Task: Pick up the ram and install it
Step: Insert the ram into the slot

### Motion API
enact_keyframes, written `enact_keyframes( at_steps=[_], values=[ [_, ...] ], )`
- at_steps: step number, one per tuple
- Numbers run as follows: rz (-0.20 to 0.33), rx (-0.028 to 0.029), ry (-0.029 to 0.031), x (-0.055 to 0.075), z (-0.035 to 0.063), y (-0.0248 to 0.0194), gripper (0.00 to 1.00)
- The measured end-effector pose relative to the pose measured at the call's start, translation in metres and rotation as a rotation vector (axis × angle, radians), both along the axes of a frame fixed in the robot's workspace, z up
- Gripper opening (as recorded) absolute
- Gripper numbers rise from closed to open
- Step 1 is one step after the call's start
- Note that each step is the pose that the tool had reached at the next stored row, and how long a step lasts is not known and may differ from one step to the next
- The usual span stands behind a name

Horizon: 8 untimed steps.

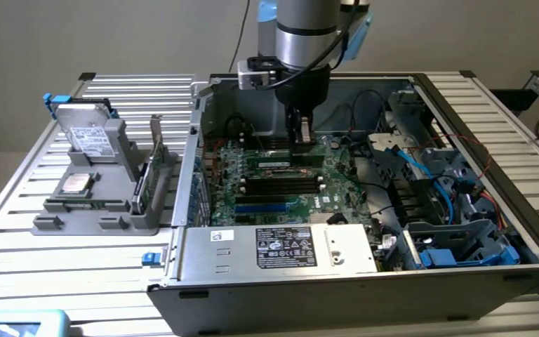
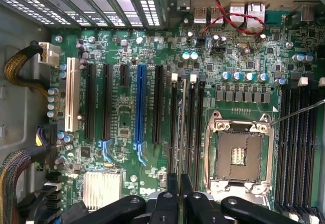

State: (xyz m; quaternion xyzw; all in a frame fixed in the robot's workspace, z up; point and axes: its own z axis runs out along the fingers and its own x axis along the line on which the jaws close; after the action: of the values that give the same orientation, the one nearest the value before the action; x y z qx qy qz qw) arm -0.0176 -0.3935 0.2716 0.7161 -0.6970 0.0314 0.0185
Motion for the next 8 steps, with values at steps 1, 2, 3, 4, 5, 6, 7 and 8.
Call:
enact_keyframes(
  at_steps=[1,2,3,4,5,6,7,8],
  values=[
    [0.0,0.0001,-0.0001,-0.0001,-0.0002,0.0,0.14],
    [0.001,0.0005,-0.0002,-0.0003,-0.0006,0.0,0.14],
    [0.003,0.0005,-0.0003,-0.0003,-0.0009,0.0001,0.14],
    [0.005,0.0004,-0.0002,-0.0003,-0.0011,0.0,0.14],
    [0.006,0.0003,-0.0001,-0.0004,-0.0013,0.0,0.14],
    [0.006,0.0003,-0.0002,-0.0004,-0.0015,0.0001,0.14],
    [0.006,0.0004,-0.0002,-0.0004,-0.0018,0.0006,0.14],
    [0.006,0.0005,-0.0002,-0.0005,-0.0021,0.0013,0.14]
  ],
)
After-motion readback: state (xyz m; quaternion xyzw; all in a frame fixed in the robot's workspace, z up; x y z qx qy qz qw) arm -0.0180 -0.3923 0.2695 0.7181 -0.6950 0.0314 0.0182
